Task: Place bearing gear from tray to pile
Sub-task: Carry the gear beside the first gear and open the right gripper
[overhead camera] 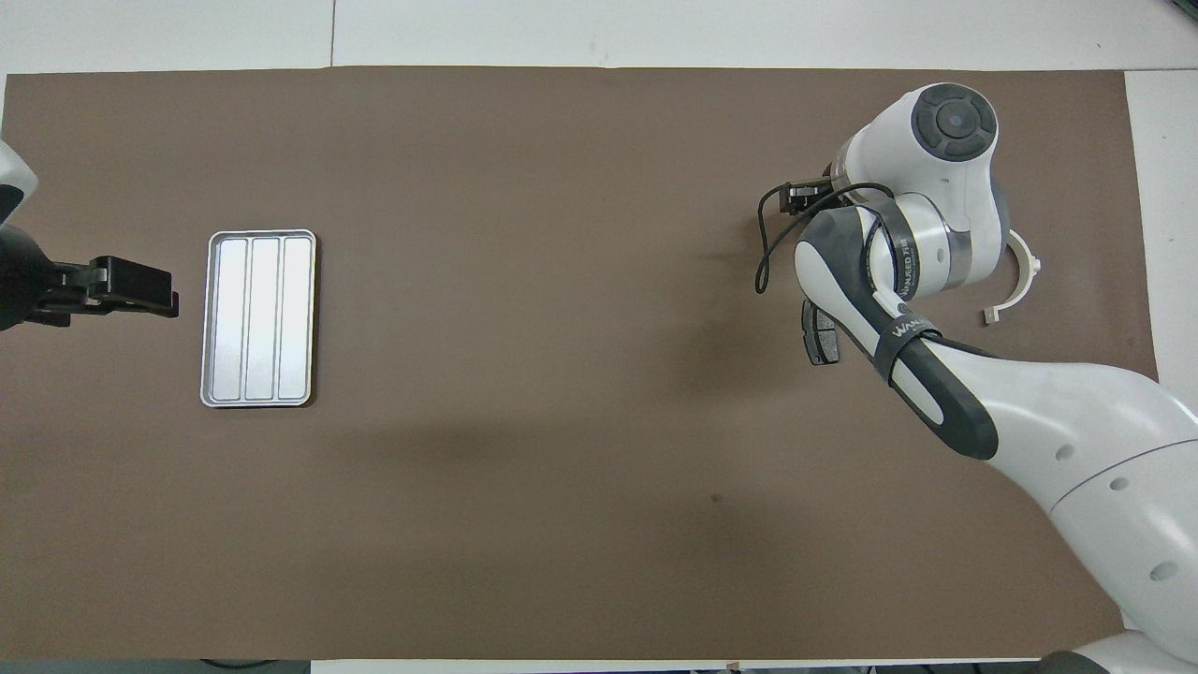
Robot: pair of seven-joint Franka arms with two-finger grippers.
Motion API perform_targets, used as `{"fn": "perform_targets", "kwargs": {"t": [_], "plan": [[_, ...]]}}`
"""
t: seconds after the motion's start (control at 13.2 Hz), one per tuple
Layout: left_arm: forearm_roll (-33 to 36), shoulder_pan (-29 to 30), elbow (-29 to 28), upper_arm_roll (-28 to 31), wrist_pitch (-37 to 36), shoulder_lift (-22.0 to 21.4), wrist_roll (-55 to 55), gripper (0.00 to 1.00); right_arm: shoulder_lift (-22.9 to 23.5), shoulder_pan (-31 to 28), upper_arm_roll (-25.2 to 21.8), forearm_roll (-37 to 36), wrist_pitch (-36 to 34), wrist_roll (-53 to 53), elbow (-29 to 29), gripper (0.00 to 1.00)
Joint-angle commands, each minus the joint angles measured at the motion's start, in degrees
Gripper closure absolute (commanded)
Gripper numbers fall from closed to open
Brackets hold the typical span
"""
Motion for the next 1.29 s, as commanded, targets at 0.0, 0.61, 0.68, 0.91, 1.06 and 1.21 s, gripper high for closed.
{"fn": "perform_targets", "kwargs": {"t": [0.0, 0.61, 0.68, 0.91, 1.06, 1.21], "plan": [[0.80, -0.28, -0.55, 0.37, -0.57, -0.94, 0.24, 0.00, -3.09, -0.87, 0.73, 0.10, -1.70, -1.08, -0.97, 0.00], [0.80, -0.28, -0.55, 0.37, -0.57, -0.94, 0.24, 0.00, -10.46, -1.75, 0.73, 0.19, -7.57, -1.43, -0.97, 0.00], [0.80, -0.28, -0.55, 0.37, -0.65, -0.94, 0.24, 0.00, -13.09, -1.67, 0.73, 0.19, -11.69, -1.51, -1.06, 0.00], [0.80, -0.28, -0.55, 0.37, -0.57, -0.94, 0.24, 0.00, -25.64, -1.84, 0.73, 3.24, -25.57, -1.60, -2.72, 0.00], [0.80, -0.28, -0.55, 0.37, -0.57, -0.94, 0.24, 0.00, -33.30, -2.80, 0.65, 6.86, -33.75, -1.69, -3.43, 0.00], [0.80, -0.28, -0.55, 0.37, -0.65, -0.94, 0.24, 0.00, -38.24, -2.81, 0.65, 6.96, -39.13, -1.69, -3.43, 0.00]]}}
